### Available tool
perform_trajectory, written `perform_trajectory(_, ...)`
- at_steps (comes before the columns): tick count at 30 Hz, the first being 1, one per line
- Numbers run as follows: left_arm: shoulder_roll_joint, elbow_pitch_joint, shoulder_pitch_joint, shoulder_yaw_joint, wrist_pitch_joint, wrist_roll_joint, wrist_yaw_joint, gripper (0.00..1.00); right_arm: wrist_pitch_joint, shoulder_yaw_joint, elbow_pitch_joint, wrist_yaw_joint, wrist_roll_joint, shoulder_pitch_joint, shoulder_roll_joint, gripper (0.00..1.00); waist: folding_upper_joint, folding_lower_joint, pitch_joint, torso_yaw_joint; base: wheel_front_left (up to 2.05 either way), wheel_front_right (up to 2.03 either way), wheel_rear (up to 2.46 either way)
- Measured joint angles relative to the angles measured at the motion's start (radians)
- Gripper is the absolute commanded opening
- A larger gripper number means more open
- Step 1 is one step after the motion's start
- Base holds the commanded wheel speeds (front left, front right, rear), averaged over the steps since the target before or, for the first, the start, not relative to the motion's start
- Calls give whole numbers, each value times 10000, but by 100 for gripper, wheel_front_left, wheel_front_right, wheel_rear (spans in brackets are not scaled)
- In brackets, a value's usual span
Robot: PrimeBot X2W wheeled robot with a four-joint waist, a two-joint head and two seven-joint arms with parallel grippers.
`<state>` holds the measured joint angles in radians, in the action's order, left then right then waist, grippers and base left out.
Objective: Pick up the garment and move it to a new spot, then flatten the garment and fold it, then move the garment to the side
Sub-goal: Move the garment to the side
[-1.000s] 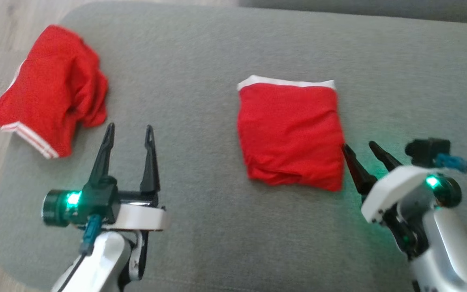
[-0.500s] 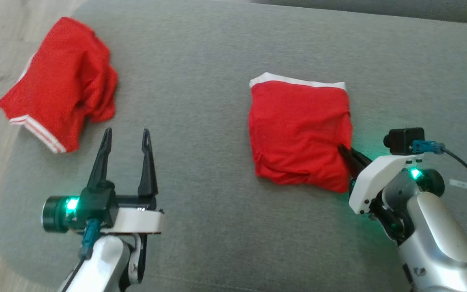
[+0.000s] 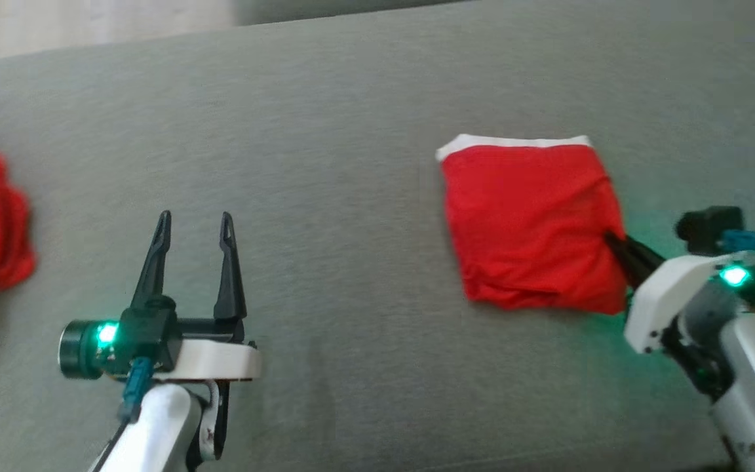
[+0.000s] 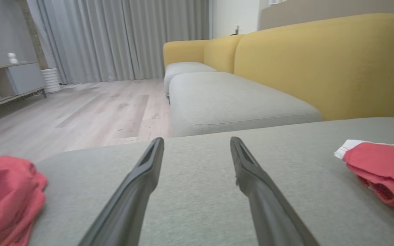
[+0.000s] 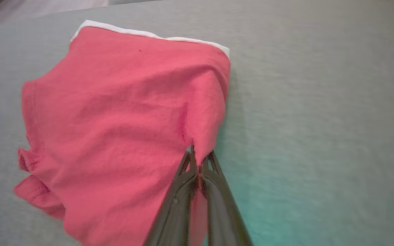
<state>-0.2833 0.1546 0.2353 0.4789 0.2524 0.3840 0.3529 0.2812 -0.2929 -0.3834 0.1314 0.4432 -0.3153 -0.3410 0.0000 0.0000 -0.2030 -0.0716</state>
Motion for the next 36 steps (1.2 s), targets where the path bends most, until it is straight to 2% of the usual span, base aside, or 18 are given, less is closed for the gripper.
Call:
perform_trajectory(5,150,58,252,96,0,-157,-186,100,-180,232,-619,0,433,-17,-556,0,0,0,-209,-909,0,0,0)
perform_trajectory(10,334,94,903,238,0,-337,-288,100,-552,773,-1444,0,608,-747,-1152,0,0,1,-838,-1167,0,0,0)
perform_trajectory(16,546,326,1591,550,12,-598,-550,100,-1099,1501,-2849,0,748,-2281,-2171,0,0,2,-1621,-989,0,0,0)
perform_trajectory(21,755,410,2136,727,13,-779,-713,100,-1446,2771,-4426,0,750,-2911,-3127,0,0,2,-2194,-624,0,0,0)
perform_trajectory(25,861,454,2399,717,13,-857,-731,100,-1896,3697,-5538,0,815,-3345,-3501,0,0,2,-2561,-395,0,0,0)
perform_trajectory(26,890,479,2407,711,13,-857,-748,100,-1969,3829,-5743,0,817,-3473,-3501,5,0,2,-2630,-365,0,0,0)
perform_trajectory(27,920,510,2408,708,13,-857,-798,100,-2102,3929,-5935,0,790,-3598,-3494,65,0,3,-2679,-348,0,0,0)
perform_trajectory(28,955,570,2407,683,13,-857,-805,100,-2366,4029,-6184,0,652,-3838,-3390,100,0,3,-2705,-363,0,0,0)
perform_trajectory(33,1043,663,2406,629,13,-894,-897,100,-3325,4266,-6748,0,-215,-3941,-3317,100,0,0,-2550,-399,0,0,0)
perform_trajectory(36,1041,744,2326,397,13,-949,-884,100,-4134,4370,-6567,0,-617,-3937,-3095,100,0,0,-2329,-393,0,0,0)
